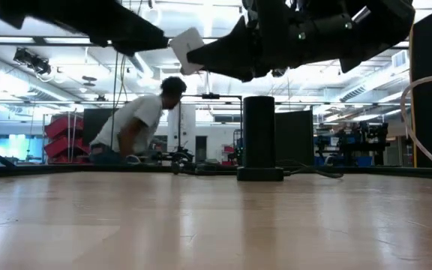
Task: Insert USB
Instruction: Insert the pink USB cable into the white charger adapter
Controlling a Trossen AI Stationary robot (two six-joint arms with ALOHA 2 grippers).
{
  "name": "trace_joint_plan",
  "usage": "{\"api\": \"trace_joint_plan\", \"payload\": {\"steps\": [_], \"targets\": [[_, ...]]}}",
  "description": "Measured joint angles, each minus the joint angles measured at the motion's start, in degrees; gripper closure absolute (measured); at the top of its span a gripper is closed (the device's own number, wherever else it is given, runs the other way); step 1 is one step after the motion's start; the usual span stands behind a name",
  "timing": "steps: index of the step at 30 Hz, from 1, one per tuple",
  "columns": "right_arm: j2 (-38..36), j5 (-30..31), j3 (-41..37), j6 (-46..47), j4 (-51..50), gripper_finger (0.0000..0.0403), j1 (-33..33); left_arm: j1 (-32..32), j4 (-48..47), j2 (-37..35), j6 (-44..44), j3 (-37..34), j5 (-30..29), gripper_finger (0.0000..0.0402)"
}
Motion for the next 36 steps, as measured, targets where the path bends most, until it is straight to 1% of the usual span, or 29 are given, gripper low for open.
{"api": "trace_joint_plan", "payload": {"steps": [3,6,9,13,15,20,27,36], "targets": [[-0.27,0.02,-0.04,-1.01,2.37,0.0314,0.32,0.00,11.92,-0.37,0.82,-4.67,0.07,0.0205],[-0.31,0.01,-0.10,-2.02,6.33,0.0314,0.34,0.00,21.00,0.47,1.55,-7.81,2.01,0.0204],[-0.35,-0.54,-1.88,-2.11,12.13,0.0314,0.03,0.00,23.46,0.47,2.06,-8.78,2.59,0.0204],[0.29,-5.27,-4.49,2.18,21.02,0.0314,-2.11,0.00,25.58,1.80,1.87,-8.87,2.78,0.0204],[0.63,-6.49,-4.68,3.34,22.03,0.0314,-2.76,0.30,28.23,3.98,1.80,-8.86,2.76,0.0204],[0.63,-7.38,-4.42,3.38,20.52,0.0315,-3.19,1.41,37.69,11.09,1.82,-7.74,2.60,0.0204],[0.66,-7.33,-4.42,3.07,19.14,0.0315,-3.20,3.13,38.93,18.14,1.35,-3.25,2.82,0.0203],[0.66,-7.83,-4.42,3.05,17.87,0.0316,-3.15,4.57,39.04,22.07,-0.23,-0.46,4.67,0.0203]]}}
